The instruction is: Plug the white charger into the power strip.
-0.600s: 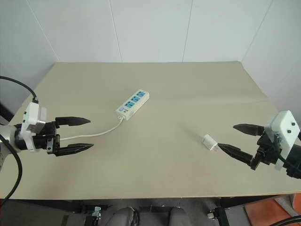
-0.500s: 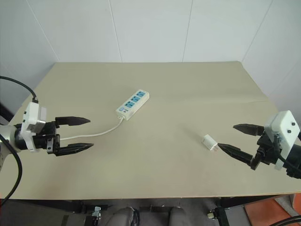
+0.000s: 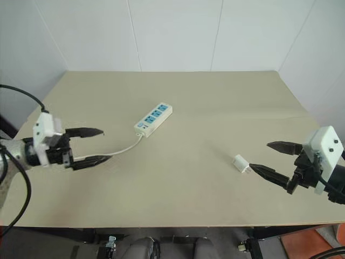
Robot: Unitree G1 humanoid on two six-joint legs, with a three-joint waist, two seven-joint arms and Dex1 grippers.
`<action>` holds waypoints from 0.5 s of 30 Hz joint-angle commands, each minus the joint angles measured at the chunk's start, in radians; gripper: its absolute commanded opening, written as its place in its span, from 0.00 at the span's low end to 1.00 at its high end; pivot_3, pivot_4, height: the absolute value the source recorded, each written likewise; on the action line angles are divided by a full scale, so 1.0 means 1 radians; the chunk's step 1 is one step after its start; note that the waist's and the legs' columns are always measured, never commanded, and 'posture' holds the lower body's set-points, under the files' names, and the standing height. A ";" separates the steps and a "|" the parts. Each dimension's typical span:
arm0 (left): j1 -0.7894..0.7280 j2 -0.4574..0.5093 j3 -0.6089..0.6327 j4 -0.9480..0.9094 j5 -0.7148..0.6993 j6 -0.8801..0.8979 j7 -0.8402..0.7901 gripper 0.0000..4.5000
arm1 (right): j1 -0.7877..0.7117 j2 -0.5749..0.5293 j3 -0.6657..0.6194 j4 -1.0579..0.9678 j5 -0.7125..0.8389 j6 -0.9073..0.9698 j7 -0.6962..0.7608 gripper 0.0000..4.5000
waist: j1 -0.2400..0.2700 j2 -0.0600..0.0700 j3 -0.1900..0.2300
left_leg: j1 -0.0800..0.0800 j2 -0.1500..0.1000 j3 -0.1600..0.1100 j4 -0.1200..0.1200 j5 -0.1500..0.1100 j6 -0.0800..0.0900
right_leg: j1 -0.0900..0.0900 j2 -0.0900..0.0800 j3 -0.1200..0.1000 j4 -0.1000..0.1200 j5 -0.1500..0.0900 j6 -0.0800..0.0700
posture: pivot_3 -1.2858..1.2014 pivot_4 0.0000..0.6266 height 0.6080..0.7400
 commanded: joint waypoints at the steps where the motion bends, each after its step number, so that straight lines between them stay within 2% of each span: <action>1: -0.100 -0.033 -0.093 0.046 0.111 0.101 0.165 0.99 | -0.080 -0.013 0.033 -0.007 0.027 -0.023 -0.033 1.00 | 0.000 -0.001 0.001 | 0.000 0.000 0.000 0.000 0.000 0.000 | 0.000 0.000 0.000 0.000 0.000 0.000 | 0.52 0.24 1.00; 7: -0.246 -0.109 -0.248 0.144 0.187 0.254 0.236 0.99 | -0.215 -0.015 0.136 0.019 0.034 -0.024 -0.050 1.00 | -0.004 -0.003 0.002 | -0.002 -0.002 0.000 0.000 0.000 0.000 | -0.002 0.000 0.000 0.000 0.000 0.001 | 0.52 0.24 1.00; 11: -0.346 -0.265 -0.389 0.382 0.318 0.219 0.327 0.99 | -0.286 0.001 0.201 0.045 0.017 -0.046 -0.059 1.00 | 0.001 -0.003 0.002 | -0.002 -0.003 0.000 0.000 0.000 0.000 | -0.002 0.000 0.000 0.000 0.000 0.001 | 0.52 0.24 1.00; 15: -0.407 -0.366 -0.422 0.584 0.396 0.161 0.395 0.99 | -0.307 0.010 0.213 0.042 0.028 -0.052 -0.073 1.00 | 0.011 -0.004 0.002 | -0.003 -0.003 -0.001 0.000 0.000 0.000 | -0.003 0.000 -0.001 0.001 0.000 0.001 | 0.52 0.24 1.00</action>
